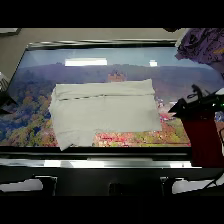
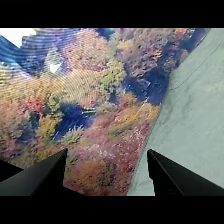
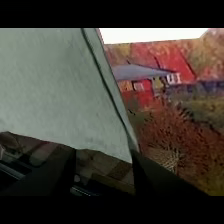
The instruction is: Fold the clothes and pants, and hang the long-sleeved shirts on hangers.
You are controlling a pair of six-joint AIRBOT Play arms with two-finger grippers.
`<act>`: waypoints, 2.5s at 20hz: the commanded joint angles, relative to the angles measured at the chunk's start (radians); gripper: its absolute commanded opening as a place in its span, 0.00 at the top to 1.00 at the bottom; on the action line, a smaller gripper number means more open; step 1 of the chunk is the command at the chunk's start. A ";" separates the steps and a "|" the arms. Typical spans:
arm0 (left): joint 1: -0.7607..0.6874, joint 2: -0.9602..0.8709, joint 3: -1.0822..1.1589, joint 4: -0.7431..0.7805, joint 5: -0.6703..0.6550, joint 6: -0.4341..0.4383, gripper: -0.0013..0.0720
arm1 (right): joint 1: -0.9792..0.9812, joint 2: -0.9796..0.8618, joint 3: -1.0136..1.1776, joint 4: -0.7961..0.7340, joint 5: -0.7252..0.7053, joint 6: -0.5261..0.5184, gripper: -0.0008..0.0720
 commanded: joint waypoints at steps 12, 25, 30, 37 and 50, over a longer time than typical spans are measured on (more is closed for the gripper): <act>-0.037 0.029 -0.068 0.005 0.070 0.003 0.21 | -0.005 0.032 -0.343 0.102 -0.182 -0.198 0.33; -0.009 0.045 -0.205 -0.049 0.103 0.068 0.20 | -0.005 0.045 -0.403 0.217 -0.246 -0.219 0.94; 0.051 0.079 -0.576 -0.442 0.217 0.390 0.20 | -0.005 0.080 -0.403 0.216 -0.245 -0.211 0.94; 0.035 0.080 -0.818 -0.562 0.265 0.548 0.20 | -0.005 0.101 -0.402 0.223 -0.248 -0.192 0.94; -0.090 0.074 -0.837 -0.563 0.298 0.578 0.23 | -0.005 0.112 -0.402 0.222 -0.254 -0.147 0.95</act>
